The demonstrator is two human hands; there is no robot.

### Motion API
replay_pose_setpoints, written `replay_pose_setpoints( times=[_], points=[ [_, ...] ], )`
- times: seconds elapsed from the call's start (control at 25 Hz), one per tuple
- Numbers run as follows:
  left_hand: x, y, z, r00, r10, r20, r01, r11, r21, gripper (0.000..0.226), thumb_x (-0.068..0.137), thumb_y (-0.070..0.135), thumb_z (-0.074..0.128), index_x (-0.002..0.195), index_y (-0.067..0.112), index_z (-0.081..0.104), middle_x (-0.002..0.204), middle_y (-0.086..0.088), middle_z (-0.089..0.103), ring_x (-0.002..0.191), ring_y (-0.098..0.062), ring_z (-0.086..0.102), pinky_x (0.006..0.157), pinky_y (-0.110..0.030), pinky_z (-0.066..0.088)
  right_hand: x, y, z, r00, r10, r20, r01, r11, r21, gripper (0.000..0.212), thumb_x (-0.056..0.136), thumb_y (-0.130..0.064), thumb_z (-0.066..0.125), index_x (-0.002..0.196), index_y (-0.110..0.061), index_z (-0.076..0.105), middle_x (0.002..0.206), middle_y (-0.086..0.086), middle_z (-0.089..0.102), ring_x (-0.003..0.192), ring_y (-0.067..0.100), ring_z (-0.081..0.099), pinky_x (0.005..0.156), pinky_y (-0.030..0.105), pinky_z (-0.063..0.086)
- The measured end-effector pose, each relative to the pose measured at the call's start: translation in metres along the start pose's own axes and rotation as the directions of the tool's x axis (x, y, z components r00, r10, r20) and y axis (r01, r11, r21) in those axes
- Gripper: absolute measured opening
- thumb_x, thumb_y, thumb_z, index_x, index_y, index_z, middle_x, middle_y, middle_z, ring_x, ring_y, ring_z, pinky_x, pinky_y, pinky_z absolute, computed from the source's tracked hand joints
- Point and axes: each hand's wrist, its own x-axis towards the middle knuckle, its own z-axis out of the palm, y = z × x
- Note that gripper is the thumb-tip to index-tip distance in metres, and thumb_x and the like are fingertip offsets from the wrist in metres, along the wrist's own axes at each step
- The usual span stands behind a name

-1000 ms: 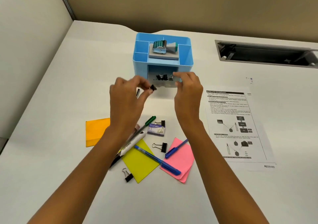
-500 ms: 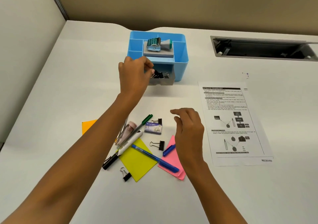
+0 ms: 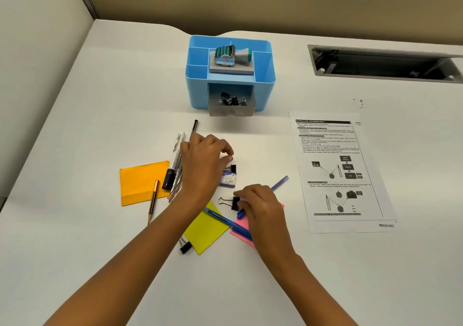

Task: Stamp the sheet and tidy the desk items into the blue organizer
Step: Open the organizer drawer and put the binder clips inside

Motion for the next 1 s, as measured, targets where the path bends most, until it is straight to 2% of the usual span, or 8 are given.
replay_pose_setpoints(
  times=[0.08,0.2,0.32,0.44,0.56,0.72,0.84,1.0],
  points=[
    [0.004,0.0,0.001,0.999,-0.004,0.054,0.004,1.0,0.004,0.01,0.083,0.033,0.066,0.092,0.028,0.069,0.104,0.005,0.066,0.105,-0.021,0.046,0.083,-0.032,0.018,-0.005,0.003,0.005,0.995,0.006,0.097,-0.007,1.0,0.008,0.035,0.069,-0.023,0.061,0.095,-0.002,0.07,0.093,0.013,0.071,0.083,0.027,0.067,0.075,0.03,0.054],
    [0.007,0.001,0.001,0.992,0.011,0.123,-0.015,0.999,0.03,0.014,0.081,0.034,0.068,0.094,0.029,0.069,0.108,0.006,0.065,0.106,-0.02,0.044,0.083,-0.031,0.017,-0.008,0.005,0.009,0.988,0.027,0.151,-0.031,0.999,0.022,0.036,0.071,-0.023,0.062,0.1,-0.002,0.069,0.098,0.013,0.07,0.087,0.026,0.067,0.079,0.028,0.051],
    [0.004,0.001,0.002,0.986,0.013,0.166,-0.021,0.999,0.049,0.017,0.081,0.034,0.068,0.097,0.03,0.068,0.11,0.006,0.065,0.107,-0.019,0.044,0.082,-0.031,0.017,-0.009,0.006,0.01,0.988,0.0,0.153,-0.003,1.0,0.023,0.035,0.071,-0.012,0.074,0.104,-0.004,0.068,0.102,0.011,0.069,0.091,0.025,0.065,0.083,0.029,0.051],
    [0.001,0.002,0.004,0.982,0.031,0.184,-0.045,0.996,0.076,0.019,0.08,0.037,0.068,0.098,0.031,0.069,0.109,0.007,0.065,0.107,-0.019,0.044,0.08,-0.031,0.016,-0.012,0.006,0.012,0.991,-0.008,0.135,0.004,1.0,0.029,0.035,0.071,-0.008,0.076,0.105,-0.003,0.067,0.104,0.012,0.068,0.093,0.026,0.065,0.085,0.034,0.054],
    [0.0,0.002,0.004,0.984,0.067,0.163,-0.084,0.991,0.1,0.019,0.079,0.038,0.07,0.096,0.029,0.071,0.104,0.006,0.067,0.104,-0.02,0.046,0.081,-0.033,0.019,-0.012,0.005,0.013,0.993,-0.002,0.114,0.0,1.0,0.016,0.034,0.071,-0.007,0.078,0.103,-0.003,0.068,0.102,0.012,0.068,0.09,0.025,0.066,0.082,0.032,0.056],
    [0.003,0.002,0.003,0.975,0.164,0.147,-0.189,0.966,0.176,0.012,0.075,0.035,0.073,0.082,0.025,0.074,0.09,0.002,0.071,0.092,-0.023,0.049,0.075,-0.035,0.021,-0.009,0.004,0.012,0.993,-0.007,0.118,0.007,1.0,0.001,0.033,0.067,-0.004,0.08,0.098,-0.005,0.068,0.097,0.01,0.068,0.085,0.024,0.065,0.075,0.031,0.056],
    [0.003,-0.001,-0.002,0.972,0.202,0.12,-0.219,0.962,0.161,0.011,0.073,0.034,0.075,0.078,0.024,0.074,0.085,0.003,0.07,0.089,-0.023,0.05,0.074,-0.034,0.02,-0.001,0.001,0.001,1.0,0.012,0.016,-0.012,1.0,0.01,0.025,0.074,0.002,0.073,0.096,-0.006,0.067,0.095,0.009,0.067,0.086,0.023,0.063,0.077,0.023,0.05],
    [0.003,-0.002,-0.021,0.99,0.129,-0.06,-0.124,0.989,0.085,0.011,0.075,0.036,0.074,0.081,0.026,0.073,0.088,0.004,0.069,0.09,-0.023,0.051,0.073,-0.03,0.017,0.036,-0.008,-0.027,0.982,0.028,-0.187,-0.02,0.999,0.042,0.018,0.077,0.005,0.069,0.093,-0.003,0.068,0.094,0.01,0.066,0.086,0.025,0.061,0.076,0.022,0.043]
  ],
)
